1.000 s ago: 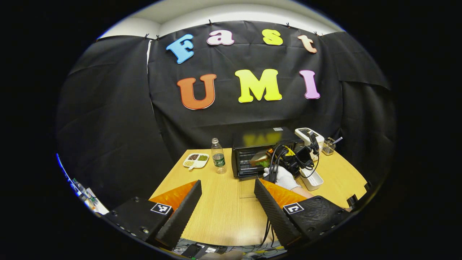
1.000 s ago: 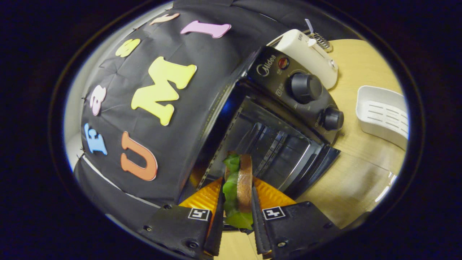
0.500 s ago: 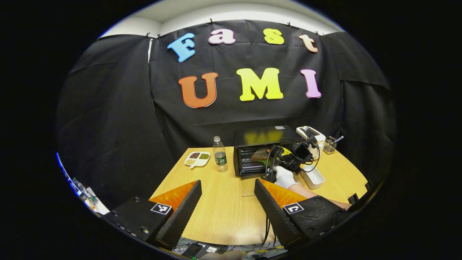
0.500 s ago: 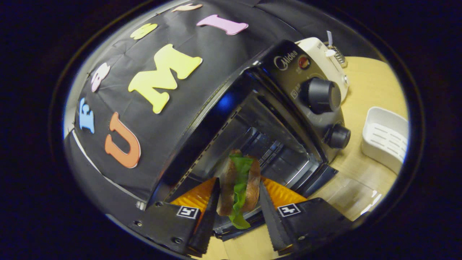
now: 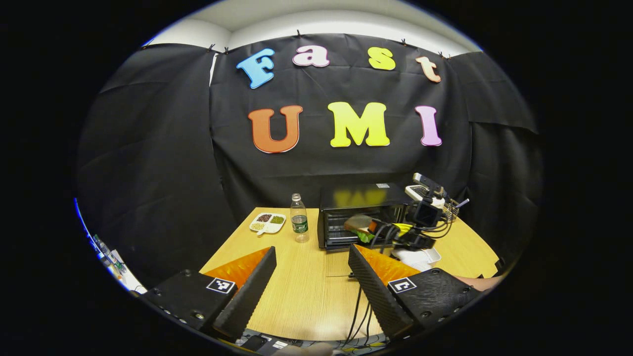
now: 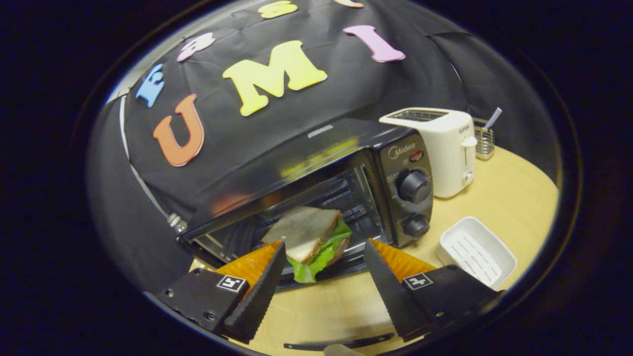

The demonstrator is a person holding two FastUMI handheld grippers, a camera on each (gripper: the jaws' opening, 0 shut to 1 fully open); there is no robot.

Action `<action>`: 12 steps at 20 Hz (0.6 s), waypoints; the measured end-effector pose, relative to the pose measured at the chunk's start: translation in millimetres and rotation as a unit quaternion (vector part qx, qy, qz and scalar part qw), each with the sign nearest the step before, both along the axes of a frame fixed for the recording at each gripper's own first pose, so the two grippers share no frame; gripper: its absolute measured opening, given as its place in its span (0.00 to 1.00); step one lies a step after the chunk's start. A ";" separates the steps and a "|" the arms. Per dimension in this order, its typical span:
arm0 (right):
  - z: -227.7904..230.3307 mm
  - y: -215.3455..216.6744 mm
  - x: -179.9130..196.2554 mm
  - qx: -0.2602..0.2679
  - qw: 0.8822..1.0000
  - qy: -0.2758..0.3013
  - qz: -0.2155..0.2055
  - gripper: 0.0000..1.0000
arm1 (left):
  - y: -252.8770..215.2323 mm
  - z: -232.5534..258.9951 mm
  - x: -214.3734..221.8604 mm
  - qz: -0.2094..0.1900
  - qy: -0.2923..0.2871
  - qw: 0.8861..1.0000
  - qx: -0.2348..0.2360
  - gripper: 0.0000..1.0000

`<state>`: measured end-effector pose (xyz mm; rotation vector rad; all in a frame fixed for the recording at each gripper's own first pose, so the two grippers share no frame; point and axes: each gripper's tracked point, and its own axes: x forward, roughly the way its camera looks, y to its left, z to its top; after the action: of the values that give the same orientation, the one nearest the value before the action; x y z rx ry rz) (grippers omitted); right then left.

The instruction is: Open the electric oven with the left hand, put the food in, and close the electric oven.

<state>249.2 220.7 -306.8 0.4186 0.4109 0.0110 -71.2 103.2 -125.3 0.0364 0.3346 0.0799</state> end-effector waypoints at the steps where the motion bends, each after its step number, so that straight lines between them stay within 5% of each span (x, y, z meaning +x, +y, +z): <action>1: 6.1 -4.3 -11.9 -0.008 1.000 0.005 0.010 0.89 | -1.4 2.1 -0.8 0.000 -0.004 1.000 -0.002 0.96; 4: 44.4 -31.0 -50.1 -0.047 0.998 -0.013 0.030 0.89 | -1.4 9.2 -3.3 0.002 -0.017 1.000 -0.004 0.96; 5: 59.6 -43.8 -64.1 -0.062 0.997 -0.024 0.033 1.00 | -3.0 9.3 -3.3 0.002 -0.019 1.000 -0.009 0.96; 7: 91.2 -70.2 -92.2 -0.087 0.994 -0.049 0.034 1.00 | -5.7 7.0 -3.9 0.004 -0.022 1.000 -0.008 0.96; 8: 105.9 -83.0 -105.3 -0.093 0.993 -0.060 0.032 0.89 | -9.5 4.9 -3.5 0.002 -0.023 1.000 -0.011 0.96; 9: 119.5 -99.5 -117.9 -0.098 0.992 -0.071 0.027 0.89 | -14.0 3.4 -2.4 0.001 -0.026 1.000 -0.014 0.96; 10: 130.0 -116.1 -129.2 -0.109 0.991 -0.078 0.025 1.00 | -19.3 0.3 1.1 -0.003 -0.025 1.000 -0.017 0.96; 12: 150.4 -152.7 -152.6 -0.131 0.987 -0.091 0.013 1.00 | -32.1 -8.1 7.7 -0.010 -0.022 1.000 -0.018 0.96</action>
<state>96.5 68.0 -156.5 0.1503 0.2340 0.0201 -63.6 71.1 -133.5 0.0019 0.2926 0.0556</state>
